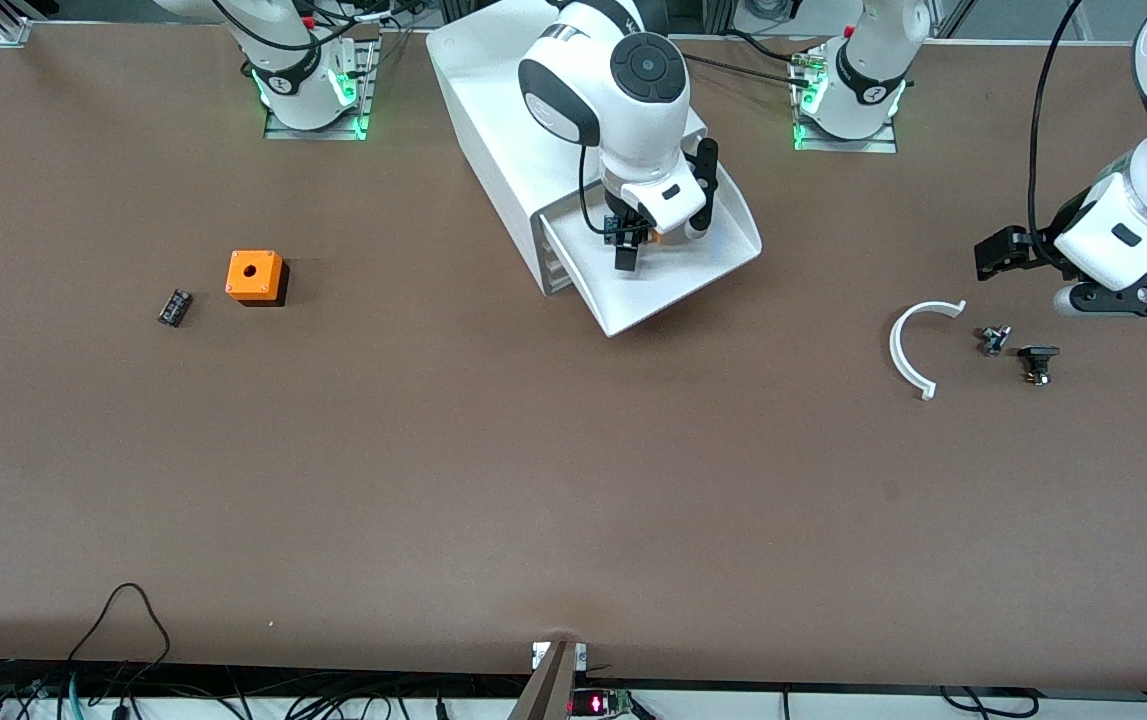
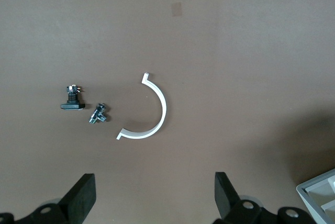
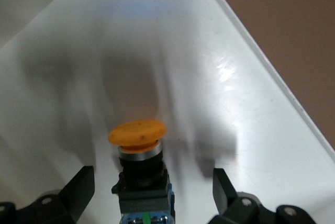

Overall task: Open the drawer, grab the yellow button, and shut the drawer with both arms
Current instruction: 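Lift the orange button out of the drawer with the right gripper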

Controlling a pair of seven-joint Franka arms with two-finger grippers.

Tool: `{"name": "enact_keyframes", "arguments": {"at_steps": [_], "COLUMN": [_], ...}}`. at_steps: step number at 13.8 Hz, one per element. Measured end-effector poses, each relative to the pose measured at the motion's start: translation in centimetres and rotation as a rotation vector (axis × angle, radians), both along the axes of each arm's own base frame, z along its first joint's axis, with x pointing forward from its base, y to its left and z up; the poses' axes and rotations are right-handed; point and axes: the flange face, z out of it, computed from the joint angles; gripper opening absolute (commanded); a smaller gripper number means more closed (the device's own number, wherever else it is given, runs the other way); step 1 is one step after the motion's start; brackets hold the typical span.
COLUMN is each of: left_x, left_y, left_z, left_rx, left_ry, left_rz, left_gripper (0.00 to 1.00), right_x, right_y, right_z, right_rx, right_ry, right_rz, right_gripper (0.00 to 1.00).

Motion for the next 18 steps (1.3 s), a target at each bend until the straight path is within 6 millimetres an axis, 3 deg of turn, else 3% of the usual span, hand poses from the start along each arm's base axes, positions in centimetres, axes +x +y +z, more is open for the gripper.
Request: {"name": "enact_keyframes", "arguments": {"at_steps": [3,9,13,15,18], "left_x": [0.0,0.3,1.3,2.3,2.9], "left_y": [0.0,0.1,-0.1,-0.4,-2.7], "left_z": [-0.1,-0.8,-2.6,-4.2,-6.2], "left_rx": [0.000,-0.003,-0.030,-0.047,-0.053], "left_ry": [0.002,0.014,0.023,0.012,0.016], "left_rz": [0.000,0.002,0.008,0.038,0.081], "left_gripper": [1.00,1.00,1.00,1.00,1.00], "right_x": [-0.1,-0.4,-0.8,-1.0,-0.9], "right_y": [0.0,0.1,0.6,0.8,0.4], "right_z": [0.0,0.0,0.5,1.9,5.0], "right_rx": [-0.001,-0.006,0.004,0.022,0.041], "right_ry": [0.002,0.008,0.003,-0.010,-0.060], "right_rz": [0.002,0.010,0.018,0.016,-0.025], "right_gripper": [0.65,0.29,0.17,0.17,0.17]}}
